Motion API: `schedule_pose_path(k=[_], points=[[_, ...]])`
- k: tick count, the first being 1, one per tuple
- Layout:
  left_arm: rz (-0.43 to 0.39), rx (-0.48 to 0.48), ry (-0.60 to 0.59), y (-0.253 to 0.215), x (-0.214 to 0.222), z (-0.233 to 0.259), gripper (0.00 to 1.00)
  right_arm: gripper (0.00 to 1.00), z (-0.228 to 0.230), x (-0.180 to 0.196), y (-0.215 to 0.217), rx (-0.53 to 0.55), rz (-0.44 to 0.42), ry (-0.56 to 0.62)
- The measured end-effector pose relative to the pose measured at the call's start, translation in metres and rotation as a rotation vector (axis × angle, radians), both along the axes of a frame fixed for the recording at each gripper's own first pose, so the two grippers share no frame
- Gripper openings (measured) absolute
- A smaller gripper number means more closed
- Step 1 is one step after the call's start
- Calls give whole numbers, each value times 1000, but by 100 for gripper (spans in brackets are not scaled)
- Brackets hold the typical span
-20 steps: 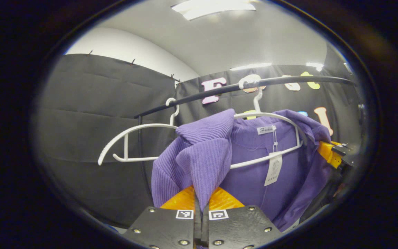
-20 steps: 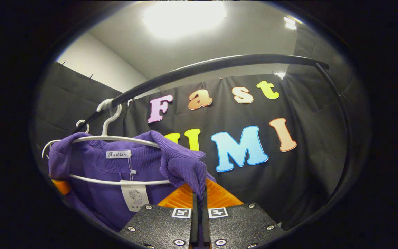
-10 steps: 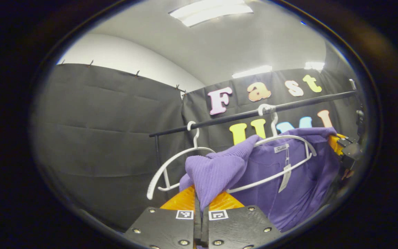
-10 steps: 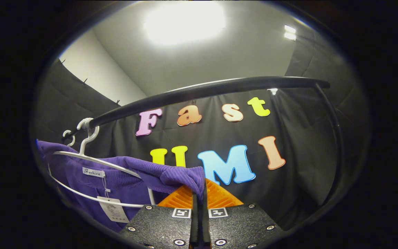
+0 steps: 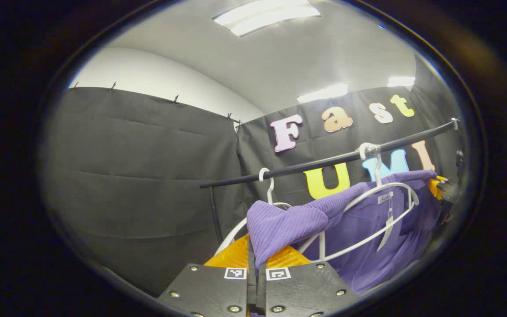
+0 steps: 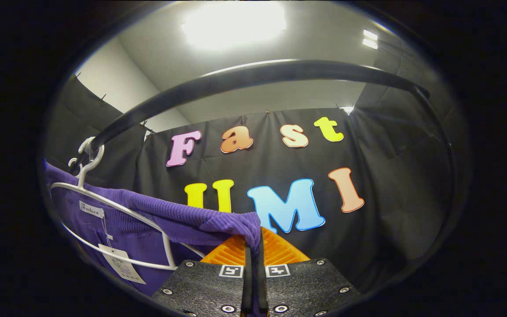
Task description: Grasp the clothes on the hanger with both hands and then place them into the laundry hamper below.
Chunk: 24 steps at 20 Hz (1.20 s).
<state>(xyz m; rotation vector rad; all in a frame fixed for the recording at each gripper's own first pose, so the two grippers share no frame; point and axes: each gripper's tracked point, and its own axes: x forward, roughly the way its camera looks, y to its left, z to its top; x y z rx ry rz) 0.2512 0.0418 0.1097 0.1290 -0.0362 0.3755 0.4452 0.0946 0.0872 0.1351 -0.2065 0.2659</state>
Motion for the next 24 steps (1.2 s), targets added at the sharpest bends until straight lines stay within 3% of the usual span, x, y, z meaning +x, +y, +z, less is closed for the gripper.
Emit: schedule_pose_path(k=[5,6,9,10,11,12,13,14,17,18,21,22,24], points=[[-51,-18,5,6,22,-3,5,4,-23,25,19,28,36,81],[-63,-13,8,7,25,-5,1,4,-28,27,21,33,42,100],[-83,-21,34,13,35,-16,1,4,-48,33,28,43,71,169],[-88,-28,43,14,38,-21,5,4,-57,38,30,45,79,198],[-91,-36,56,15,38,-24,1,4,-66,41,28,45,78,225],[-102,-48,67,14,40,-29,5,4,-74,42,30,49,88,250],[-110,-59,80,12,41,-37,1,4,-84,41,32,47,97,275],[-110,-68,98,12,42,-46,5,4,-97,41,31,35,99,298],[-109,-79,137,11,33,-70,5,4,-124,28,28,5,106,339],[-110,-84,148,11,29,-78,1,4,-131,24,27,-7,106,348],[-112,-110,161,14,10,-93,1,4,-147,7,23,-37,114,372],[-110,-122,164,15,5,-98,5,4,-151,-2,21,-47,118,378],[-107,-141,170,17,-3,-107,1,4,-154,-20,16,-71,123,379]])
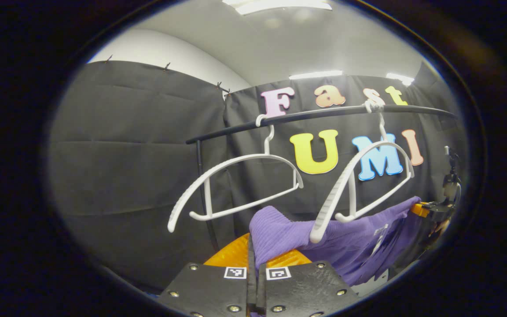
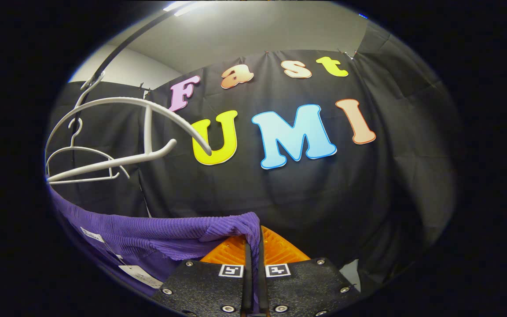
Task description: Grasp the clothes on the hanger with both hands and then place them into the laundry hamper below.
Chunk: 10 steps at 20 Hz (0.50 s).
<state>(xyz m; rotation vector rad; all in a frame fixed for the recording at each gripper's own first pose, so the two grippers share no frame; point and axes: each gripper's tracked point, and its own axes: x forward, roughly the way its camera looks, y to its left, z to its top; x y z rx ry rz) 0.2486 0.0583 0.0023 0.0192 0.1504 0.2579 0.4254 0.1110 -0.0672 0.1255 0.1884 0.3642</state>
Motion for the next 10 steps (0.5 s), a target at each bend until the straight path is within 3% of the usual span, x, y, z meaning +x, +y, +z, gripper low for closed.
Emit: schedule_pose_path(k=[10], points=[[-93,-61,-22,-12,-72,-5,0,4,35,-100,-17,-11,-25,-42]])
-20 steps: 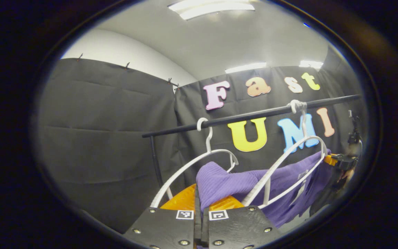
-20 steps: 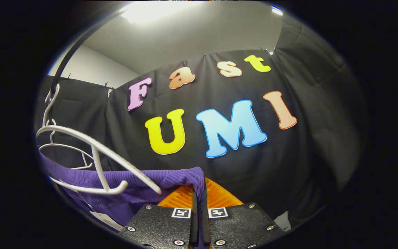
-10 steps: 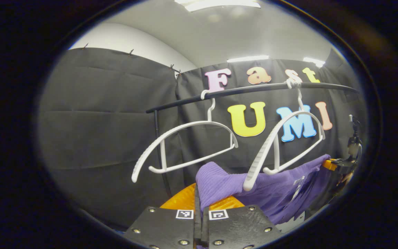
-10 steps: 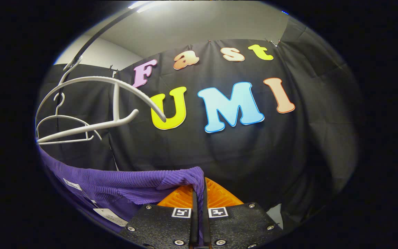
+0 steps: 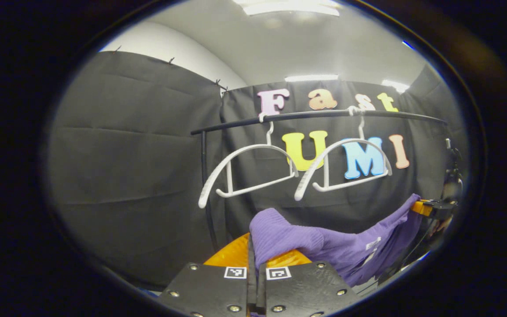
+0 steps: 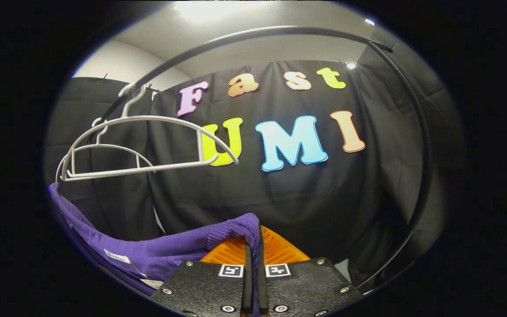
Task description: Grasp the clothes on the hanger with both hands and then place them into the laundry hamper below.
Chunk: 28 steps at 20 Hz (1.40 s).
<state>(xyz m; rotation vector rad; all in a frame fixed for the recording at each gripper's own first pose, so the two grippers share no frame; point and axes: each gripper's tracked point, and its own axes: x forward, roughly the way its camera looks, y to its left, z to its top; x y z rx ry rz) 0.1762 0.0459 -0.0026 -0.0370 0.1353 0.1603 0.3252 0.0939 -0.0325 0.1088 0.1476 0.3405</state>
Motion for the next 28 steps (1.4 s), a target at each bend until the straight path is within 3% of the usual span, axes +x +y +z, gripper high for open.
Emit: schedule_pose_path(k=[11,12,13,21,22,24,28], points=[[-205,-70,-82,-51,-52,22,1,4,61,-122,11,15,49,-92],[-222,-75,-86,-56,-55,22,5,4,62,-133,12,17,53,-96],[-241,-82,-91,-64,-58,21,1,4,63,-144,13,18,55,-95],[-374,-105,-93,-122,-86,-2,1,3,38,-208,37,11,94,-36],[-387,-111,-88,-129,-90,-8,5,3,30,-214,40,11,105,-23],[-408,-118,-76,-139,-94,-21,1,5,14,-223,45,0,119,5],[-442,-87,-11,-147,-105,-66,1,5,-28,-243,53,-48,139,77]])
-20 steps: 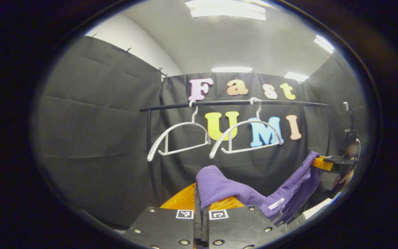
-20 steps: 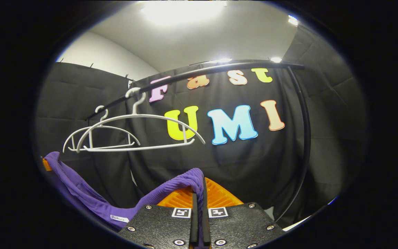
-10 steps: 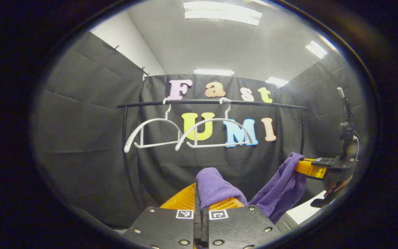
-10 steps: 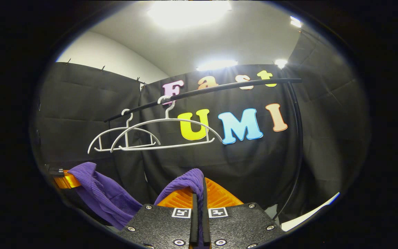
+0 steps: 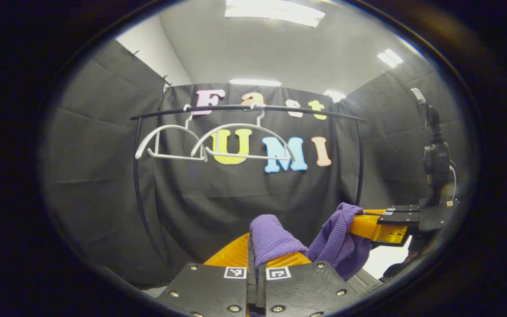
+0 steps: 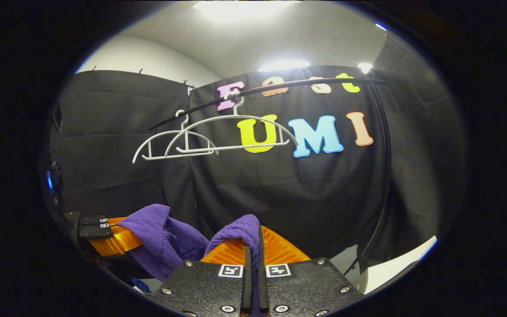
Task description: Grasp the clothes on the hanger with both hands and then place them into the laundry hamper below.
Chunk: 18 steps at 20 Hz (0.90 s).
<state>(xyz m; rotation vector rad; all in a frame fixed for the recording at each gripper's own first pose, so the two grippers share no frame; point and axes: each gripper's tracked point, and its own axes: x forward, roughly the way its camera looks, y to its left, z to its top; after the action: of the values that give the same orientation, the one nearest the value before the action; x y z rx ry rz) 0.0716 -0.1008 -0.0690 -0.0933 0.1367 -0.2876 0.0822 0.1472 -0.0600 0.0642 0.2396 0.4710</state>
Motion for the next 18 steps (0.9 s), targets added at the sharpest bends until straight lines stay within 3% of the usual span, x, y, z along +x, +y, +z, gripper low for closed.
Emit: schedule_pose_path(k=[5,10,11,13,14,17,18], points=[[14,19,110,-2,0,-65,1,7,-62,-10,1,-86,8,94],[81,-48,267,-3,1,-123,5,10,-119,-19,0,-162,7,205],[82,-45,294,-6,-2,-138,1,11,-131,-20,1,-178,5,224],[78,-30,347,-5,-8,-166,0,12,-152,-27,-1,-209,10,265],[78,-22,377,-4,-12,-179,5,12,-165,-31,-1,-230,16,287],[69,-1,476,-6,-27,-216,1,16,-196,-44,-4,-299,42,348],[69,12,502,-4,-29,-225,1,10,-205,-48,-7,-321,48,369]])
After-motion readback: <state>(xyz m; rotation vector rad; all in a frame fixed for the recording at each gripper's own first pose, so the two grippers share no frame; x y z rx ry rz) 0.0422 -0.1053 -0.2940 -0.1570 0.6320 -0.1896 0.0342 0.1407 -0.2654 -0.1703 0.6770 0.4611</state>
